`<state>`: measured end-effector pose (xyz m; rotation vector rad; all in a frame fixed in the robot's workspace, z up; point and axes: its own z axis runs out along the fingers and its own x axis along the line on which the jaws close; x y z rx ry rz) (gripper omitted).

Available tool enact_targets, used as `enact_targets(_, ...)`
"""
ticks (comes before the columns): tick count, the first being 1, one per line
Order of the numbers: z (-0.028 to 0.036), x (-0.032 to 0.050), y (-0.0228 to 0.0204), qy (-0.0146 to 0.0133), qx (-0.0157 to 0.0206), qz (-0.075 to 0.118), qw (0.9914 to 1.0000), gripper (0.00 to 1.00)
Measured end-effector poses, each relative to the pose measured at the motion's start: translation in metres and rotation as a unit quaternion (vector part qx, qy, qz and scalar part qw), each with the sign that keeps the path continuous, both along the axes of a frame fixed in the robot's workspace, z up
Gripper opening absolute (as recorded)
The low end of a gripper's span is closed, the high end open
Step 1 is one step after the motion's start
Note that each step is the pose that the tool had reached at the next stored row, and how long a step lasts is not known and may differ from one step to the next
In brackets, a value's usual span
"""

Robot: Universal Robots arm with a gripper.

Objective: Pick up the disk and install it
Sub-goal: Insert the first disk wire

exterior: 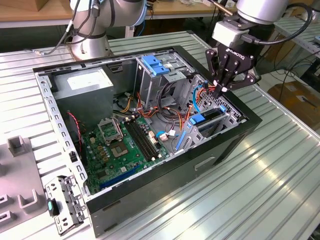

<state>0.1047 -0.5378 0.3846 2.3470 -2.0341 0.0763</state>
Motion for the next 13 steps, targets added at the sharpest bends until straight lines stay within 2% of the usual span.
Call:
enact_targets(2,0.0015,0.0003,-0.0001,0.0002,0.0001,0.028,0.99962,0.11)
enact_targets(3,0.0028,0.0005,-0.0001,0.0003,0.0001,0.033,0.99945,0.11)
enact_targets(6,0.0034,0.0046,0.0008,0.0006,0.0002,0.037,0.99932,0.11)
enact_targets(13,0.0033,0.0295,0.0078,0.0014,0.0001,0.039,0.99924,0.11)
